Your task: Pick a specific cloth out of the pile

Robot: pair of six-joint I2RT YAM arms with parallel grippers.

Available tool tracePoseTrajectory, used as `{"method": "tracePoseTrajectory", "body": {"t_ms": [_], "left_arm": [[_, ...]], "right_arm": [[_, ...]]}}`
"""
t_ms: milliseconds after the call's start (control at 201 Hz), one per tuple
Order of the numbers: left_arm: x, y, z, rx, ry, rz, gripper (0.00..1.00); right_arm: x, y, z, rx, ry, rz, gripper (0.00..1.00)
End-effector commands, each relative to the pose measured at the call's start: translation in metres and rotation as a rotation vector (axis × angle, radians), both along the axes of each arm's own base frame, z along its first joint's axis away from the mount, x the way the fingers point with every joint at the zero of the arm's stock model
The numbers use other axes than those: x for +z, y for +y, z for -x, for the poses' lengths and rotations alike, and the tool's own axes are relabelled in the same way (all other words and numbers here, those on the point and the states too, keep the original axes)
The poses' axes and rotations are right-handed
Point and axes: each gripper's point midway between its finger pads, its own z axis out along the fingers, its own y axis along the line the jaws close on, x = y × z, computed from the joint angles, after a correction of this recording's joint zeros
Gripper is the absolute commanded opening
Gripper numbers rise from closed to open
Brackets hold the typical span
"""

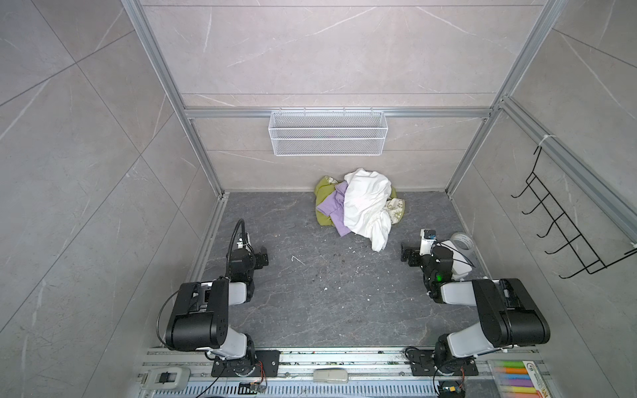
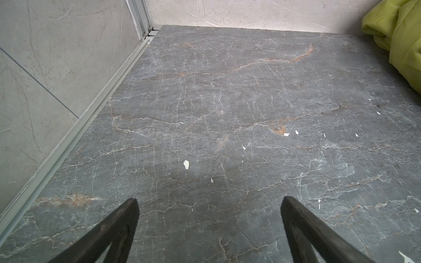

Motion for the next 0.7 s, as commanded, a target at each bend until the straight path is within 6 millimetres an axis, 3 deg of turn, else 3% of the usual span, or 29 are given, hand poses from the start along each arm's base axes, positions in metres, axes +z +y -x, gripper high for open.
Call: {"method": "tracePoseTrajectory", "body": {"t_ms": [0,692], "left_arm": [[0.0131,-0.0003,-0.0077,-0.008,-0.052,0.014,1.00],[0.0140,-0.0004,-0.0067,-0.008,-0.057,0.013,1.00]], "right_arm": [[0.0022,0.0017,-0.0042,0.007,-0.005,-0.013,1.00],[0.0052,0.0010,-0.0026,0.007,-0.020,-0.001,1.00]]}}
